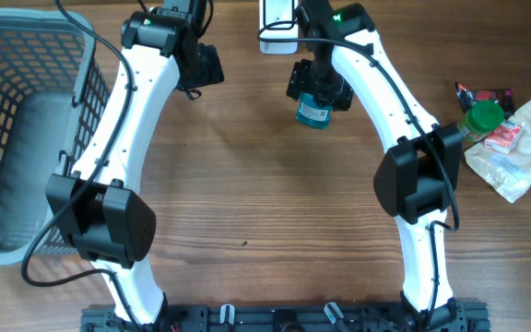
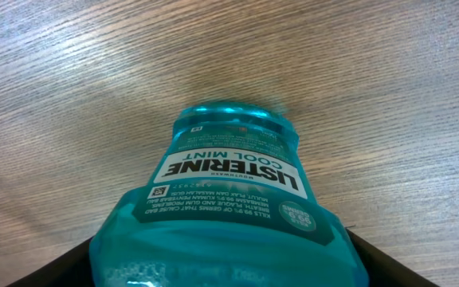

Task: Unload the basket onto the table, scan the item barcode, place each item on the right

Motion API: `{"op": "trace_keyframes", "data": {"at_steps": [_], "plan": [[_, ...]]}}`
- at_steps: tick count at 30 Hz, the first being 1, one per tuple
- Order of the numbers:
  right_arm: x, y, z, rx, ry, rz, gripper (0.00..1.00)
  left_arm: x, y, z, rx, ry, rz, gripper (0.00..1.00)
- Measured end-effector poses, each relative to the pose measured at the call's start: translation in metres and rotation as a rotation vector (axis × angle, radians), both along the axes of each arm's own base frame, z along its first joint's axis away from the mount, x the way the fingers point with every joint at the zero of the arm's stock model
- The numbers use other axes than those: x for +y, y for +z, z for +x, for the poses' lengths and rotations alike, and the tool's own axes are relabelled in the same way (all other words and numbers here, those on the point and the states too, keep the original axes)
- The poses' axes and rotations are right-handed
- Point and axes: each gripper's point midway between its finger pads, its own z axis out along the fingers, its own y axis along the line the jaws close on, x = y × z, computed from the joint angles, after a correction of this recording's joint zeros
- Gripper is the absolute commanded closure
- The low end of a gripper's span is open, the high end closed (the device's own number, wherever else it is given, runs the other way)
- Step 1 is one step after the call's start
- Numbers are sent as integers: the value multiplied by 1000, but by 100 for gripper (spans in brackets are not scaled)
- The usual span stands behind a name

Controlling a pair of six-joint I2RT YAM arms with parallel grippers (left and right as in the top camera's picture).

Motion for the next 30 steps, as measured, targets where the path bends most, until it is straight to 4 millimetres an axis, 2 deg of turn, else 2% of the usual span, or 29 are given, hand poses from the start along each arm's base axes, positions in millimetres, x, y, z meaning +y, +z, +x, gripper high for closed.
{"op": "trace_keyframes", "data": {"at_steps": [14, 17, 21, 25, 27, 29, 30], "plan": [[-2, 1, -5, 20, 7, -7, 28, 0, 0, -1, 4, 0, 1, 0], [-3, 2, -8, 33, 26, -13, 29, -3, 4, 10, -45, 0, -11, 0], [-3, 5, -8, 31, 31, -13, 29, -4, 8, 16, -77, 0, -19, 0], [-1, 12, -2, 0, 59, -3, 30, -1, 27, 14, -122, 6, -15, 0], [2, 18, 4, -29, 84, 6, 30, 2, 45, 10, -166, 9, -18, 0], [6, 30, 14, -84, 112, 23, 30, 4, 61, 7, -202, 14, -18, 0], [10, 44, 25, -142, 132, 38, 31, 5, 65, 5, -213, 16, -18, 0]]}}
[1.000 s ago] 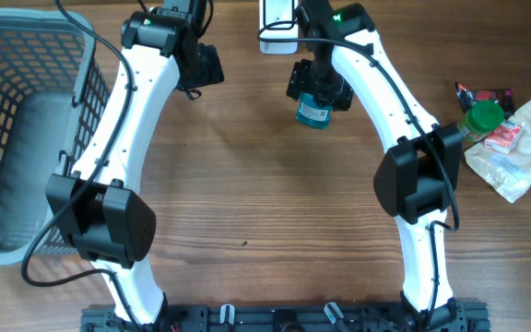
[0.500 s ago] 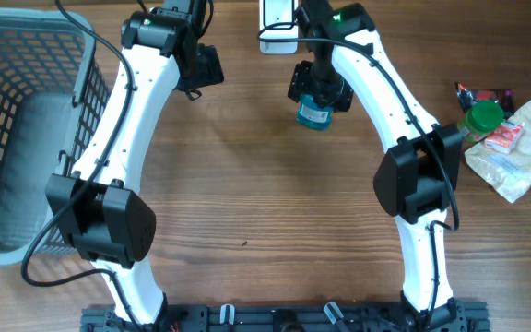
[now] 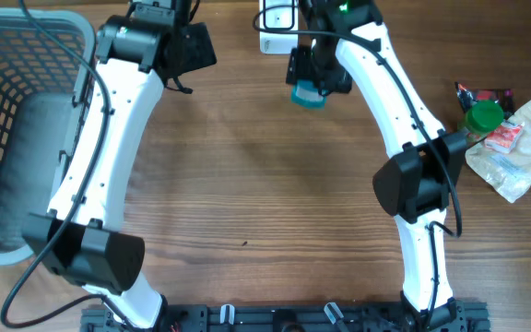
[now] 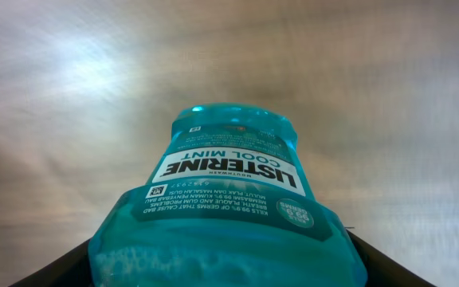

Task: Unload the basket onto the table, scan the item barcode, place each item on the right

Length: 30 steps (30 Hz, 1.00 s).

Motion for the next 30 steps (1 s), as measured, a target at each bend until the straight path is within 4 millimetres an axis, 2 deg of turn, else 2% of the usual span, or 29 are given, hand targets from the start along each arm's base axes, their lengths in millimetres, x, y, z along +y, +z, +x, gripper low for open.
{"op": "trace_keyframes", "data": {"at_steps": [3, 6, 9, 12, 14, 17, 22, 25, 28, 30], "plan": [[6, 32, 24, -142, 34, 23, 32, 3, 10, -3, -23, 7, 7, 0], [12, 65, 60, -341, 86, 21, 33, 4, 10, -2, -25, 11, 13, 0], [16, 89, 93, -517, 149, -10, 34, 5, 10, -2, -26, 13, 16, 0], [26, 113, 117, -667, 215, -8, 34, 5, 10, -2, -27, 15, 18, 0], [38, 128, 126, -744, 273, 20, 34, 5, 10, -2, -26, 15, 19, 0], [61, 143, 128, -817, 397, 95, 34, 5, 10, -2, -26, 15, 19, 0], [88, 144, 121, -845, 586, 200, 34, 5, 10, -2, -26, 15, 19, 0], [98, 130, 121, -835, 681, 303, 34, 5, 10, -2, -27, 15, 19, 0], [92, 117, 131, -839, 727, 391, 34, 5, 10, -2, -27, 15, 19, 0], [75, 106, 143, -842, 732, 464, 34, 5, 10, -2, -26, 15, 19, 0]]}}
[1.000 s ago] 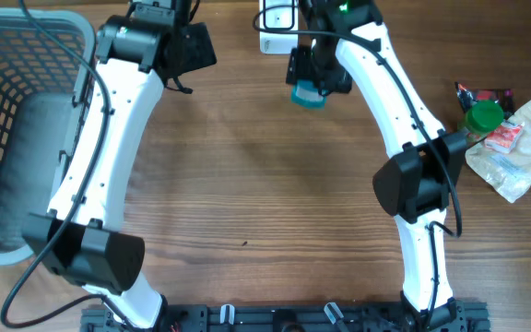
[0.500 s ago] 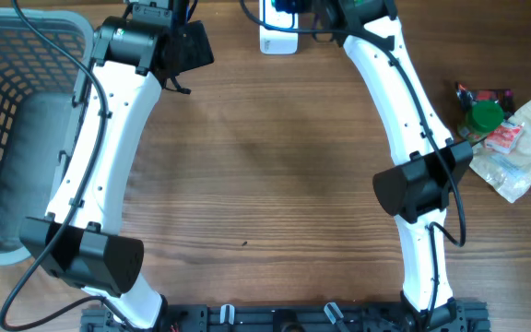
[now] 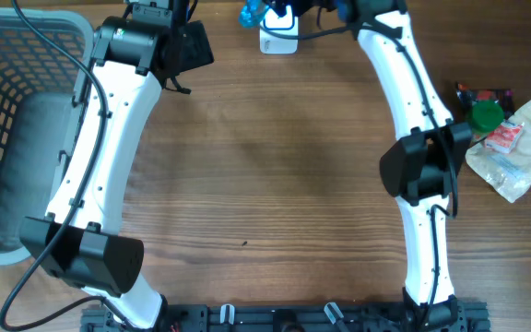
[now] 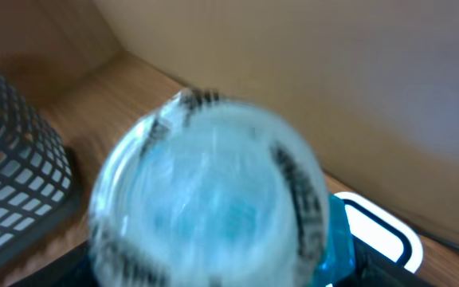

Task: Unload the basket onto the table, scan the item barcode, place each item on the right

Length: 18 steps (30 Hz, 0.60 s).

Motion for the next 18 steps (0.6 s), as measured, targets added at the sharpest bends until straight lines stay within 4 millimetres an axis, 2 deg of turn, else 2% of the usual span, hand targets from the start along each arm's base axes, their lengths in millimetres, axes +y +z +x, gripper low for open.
{"op": "trace_keyframes", "data": {"at_steps": [3, 5, 7, 11, 14, 18], "plan": [[-16, -14, 7, 49, -5, 32, 35, 0, 0, 0, 0, 0, 0, 0], [-19, -21, 6, 79, -2, 36, 34, 0, 0, 0, 0, 0, 0, 0], [-11, -26, 0, 106, 32, 54, 34, 0, 0, 0, 0, 0, 0, 0], [14, -20, -17, 130, 113, 97, 34, 0, 0, 0, 0, 0, 0, 0], [24, -21, -24, 161, 129, 112, 34, 0, 0, 0, 0, 0, 0, 0], [25, -43, -31, 265, 60, 54, 34, 0, 0, 0, 0, 0, 0, 0]]}}
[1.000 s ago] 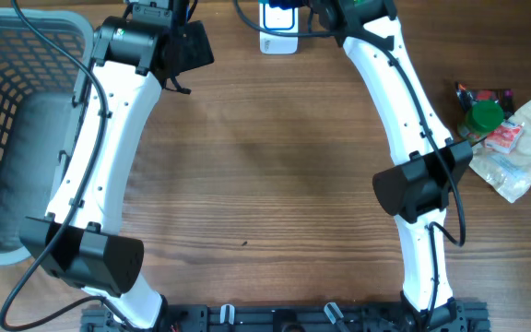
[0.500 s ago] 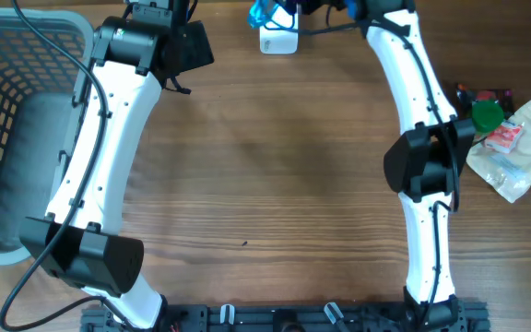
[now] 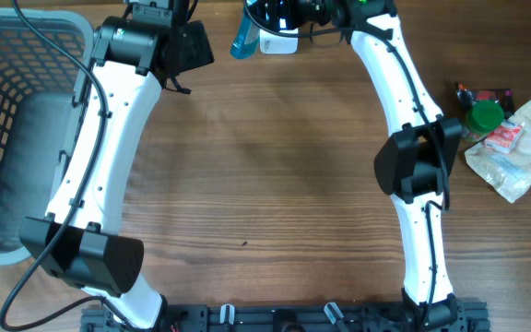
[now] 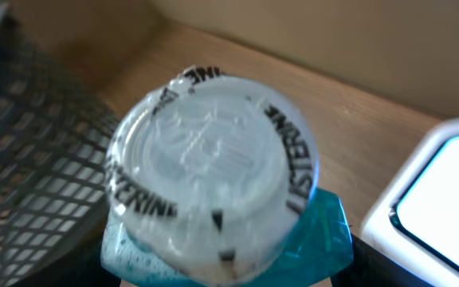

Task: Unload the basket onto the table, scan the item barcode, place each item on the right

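Note:
My right gripper (image 4: 229,275) is shut on a teal Listerine mouthwash bottle (image 4: 213,171). The bottle's round pale end, lettered LISTERINE, faces the wrist camera. From overhead the bottle (image 3: 242,39) hangs tilted at the table's far edge, just left of the white barcode scanner (image 3: 279,41). In the right wrist view the scanner (image 4: 441,199) shows at the right edge. My left gripper (image 3: 192,44) hovers a little left of the bottle, and its jaws do not show clearly.
A grey mesh basket (image 3: 17,55) fills the left side of the table and shows again as the basket (image 4: 22,167) in the wrist view. A green-capped bottle (image 3: 484,117) and several snack packets (image 3: 514,148) lie at the right edge.
The bottle has shifted slightly left and toward the table's front beside the scanner, and it now tilts. In the wrist view more of the scanner and basket shows. The left arm has not moved.
The right gripper first held the bottle over the table in front of the scanner, label toward the wrist camera. A second later it was closer to the scanner, and the left arm had shifted. Then the bottle was at the scanner's upper left, end-on; now it is beside the scanner.

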Motion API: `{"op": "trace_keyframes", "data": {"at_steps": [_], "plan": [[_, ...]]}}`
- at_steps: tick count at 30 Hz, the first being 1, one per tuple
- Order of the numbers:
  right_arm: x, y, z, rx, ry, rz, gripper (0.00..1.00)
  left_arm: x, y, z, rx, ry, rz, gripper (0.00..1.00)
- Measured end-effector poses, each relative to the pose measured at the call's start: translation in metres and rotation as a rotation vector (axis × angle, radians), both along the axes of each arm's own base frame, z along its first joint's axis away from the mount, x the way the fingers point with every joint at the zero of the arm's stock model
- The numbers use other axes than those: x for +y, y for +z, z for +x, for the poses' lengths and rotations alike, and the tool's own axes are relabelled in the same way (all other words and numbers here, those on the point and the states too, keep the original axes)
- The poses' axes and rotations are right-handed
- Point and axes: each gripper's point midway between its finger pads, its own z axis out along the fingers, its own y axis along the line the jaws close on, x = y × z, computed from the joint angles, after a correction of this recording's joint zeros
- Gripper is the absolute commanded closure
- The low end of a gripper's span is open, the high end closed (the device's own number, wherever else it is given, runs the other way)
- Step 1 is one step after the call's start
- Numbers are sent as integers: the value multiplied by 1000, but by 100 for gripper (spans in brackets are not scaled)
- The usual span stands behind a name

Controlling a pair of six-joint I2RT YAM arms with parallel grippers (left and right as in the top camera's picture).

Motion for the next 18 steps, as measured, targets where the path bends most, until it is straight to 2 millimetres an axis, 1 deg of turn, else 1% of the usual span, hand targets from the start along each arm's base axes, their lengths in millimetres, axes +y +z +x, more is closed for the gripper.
{"op": "trace_keyframes", "data": {"at_steps": [3, 5, 7, 9, 11, 12, 13, 15, 16, 17, 18], "plan": [[-11, -21, -2, 56, -93, -124, 34, 0, 0, 0, 0, 0, 0, 0], [-19, -23, -5, 69, -141, -192, 34, 0, 1, 1, -5, 0, -1, 0], [-30, -12, -13, 67, -191, -262, 34, -3, 7, 11, -54, 0, -14, 0], [-43, 9, -26, 61, -245, -328, 35, -4, 11, 16, -79, 0, -20, 0], [-60, 43, -46, 45, -324, -388, 35, -4, 11, 16, -80, 0, -20, 0], [-65, 55, -55, 48, -357, -403, 35, -4, 11, 16, -80, 0, -20, 0], [-69, 62, -63, 56, -384, -418, 35, -4, 11, 16, -82, 0, -20, 0], [-78, 70, -85, 105, -444, -459, 35, -4, 11, 16, -80, 0, -20, 0], [-83, 70, -98, 146, -480, -485, 34, -4, 11, 16, -79, 0, -20, 0], [-86, 65, -112, 203, -505, -516, 35, -4, 11, 16, -79, 0, -20, 0], [-88, 60, -121, 246, -524, -538, 37, -4, 11, 15, -78, 0, -20, 0]]}}
